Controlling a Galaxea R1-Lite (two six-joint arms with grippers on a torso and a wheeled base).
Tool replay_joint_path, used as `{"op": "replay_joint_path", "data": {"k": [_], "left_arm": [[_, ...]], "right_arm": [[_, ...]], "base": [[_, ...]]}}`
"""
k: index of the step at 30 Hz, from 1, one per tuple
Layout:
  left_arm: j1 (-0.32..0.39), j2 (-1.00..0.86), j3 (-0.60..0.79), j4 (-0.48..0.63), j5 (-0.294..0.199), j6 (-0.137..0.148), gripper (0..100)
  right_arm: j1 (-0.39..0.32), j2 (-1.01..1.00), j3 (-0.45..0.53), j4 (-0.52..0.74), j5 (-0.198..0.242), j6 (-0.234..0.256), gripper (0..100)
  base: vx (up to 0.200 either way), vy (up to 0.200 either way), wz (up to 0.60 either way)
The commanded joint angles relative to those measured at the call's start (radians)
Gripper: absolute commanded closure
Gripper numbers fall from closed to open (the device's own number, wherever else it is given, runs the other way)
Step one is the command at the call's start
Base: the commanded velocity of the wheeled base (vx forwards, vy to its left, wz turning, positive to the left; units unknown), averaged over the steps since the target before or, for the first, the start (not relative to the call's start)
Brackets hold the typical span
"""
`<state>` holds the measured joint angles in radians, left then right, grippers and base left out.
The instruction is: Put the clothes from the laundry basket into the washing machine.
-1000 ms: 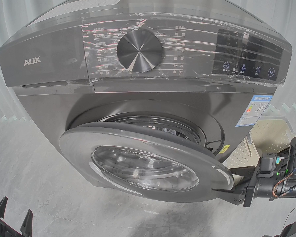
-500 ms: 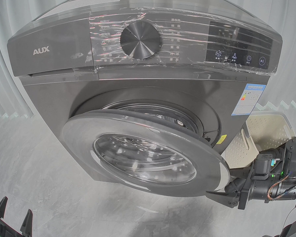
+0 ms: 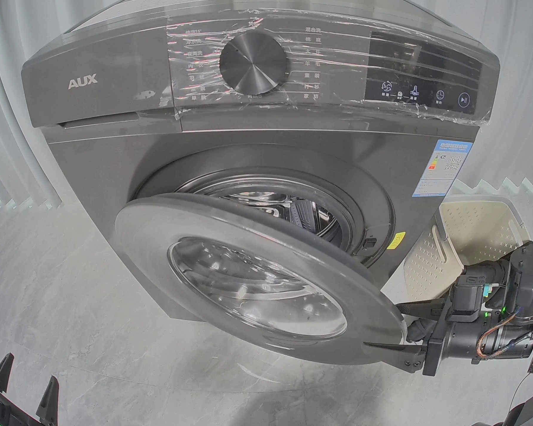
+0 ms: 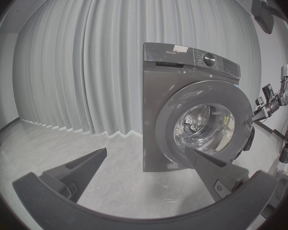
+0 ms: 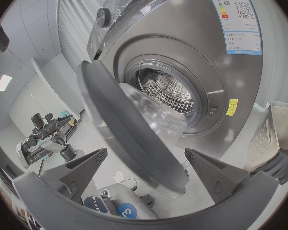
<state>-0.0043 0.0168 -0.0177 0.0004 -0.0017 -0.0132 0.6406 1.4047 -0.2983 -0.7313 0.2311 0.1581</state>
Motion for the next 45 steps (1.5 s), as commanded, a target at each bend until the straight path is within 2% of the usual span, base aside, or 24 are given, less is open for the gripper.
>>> {"op": "replay_joint_path", "data": {"k": [1,9,14,20,23,30,31,36,38,42,45], "left_arm": [[0.0,-0.015,0.016,0.0,0.0,-0.001,0],[0.0,-0.015,0.016,0.001,0.0,-0.001,0],[0.0,-0.015,0.016,0.001,0.0,-0.001,0],[0.0,-0.015,0.016,0.001,0.0,-0.001,0],[0.0,-0.015,0.016,0.001,0.0,0.001,0],[0.0,-0.015,0.016,0.001,0.0,-0.001,0],[0.0,-0.015,0.016,0.001,0.0,-0.001,0],[0.0,-0.015,0.016,0.001,0.0,0.001,0],[0.0,-0.015,0.016,0.001,0.0,0.001,0],[0.0,-0.015,0.016,0.001,0.0,0.001,0],[0.0,-0.015,0.016,0.001,0.0,0.001,0]], "right_arm": [[0.008,0.023,0.007,-0.011,-0.001,0.0,0],[0.053,-0.012,0.054,-0.016,0.004,0.009,0],[0.039,-0.019,0.044,-0.017,0.004,0.012,0],[0.008,0.039,0.005,-0.028,-0.001,0.009,0],[0.007,0.079,-0.012,-0.046,-0.003,0.009,0],[0.047,0.115,0.01,-0.108,-0.003,0.011,0],[0.074,0.106,0.018,-0.111,-0.003,0.014,0],[0.079,0.059,0.033,-0.109,-0.001,0.015,0],[0.077,0.04,0.034,-0.109,0.001,0.02,0],[0.062,-0.046,0.015,-0.112,0.002,0.074,0],[0.025,-0.09,-0.015,-0.114,0.004,0.09,0]], "base": [[0.0,0.0,0.0],[0.0,0.0,0.0],[0.0,0.0,0.0],[-0.2,0.0,0.0],[0.0,0.0,0.0],[0.0,0.0,0.0],[0.0,0.0,0.0],[0.0,0.0,0.0],[0.0,0.0,0.0],[0.0,0.0,0.0],[0.0,0.0,0.0]]}}
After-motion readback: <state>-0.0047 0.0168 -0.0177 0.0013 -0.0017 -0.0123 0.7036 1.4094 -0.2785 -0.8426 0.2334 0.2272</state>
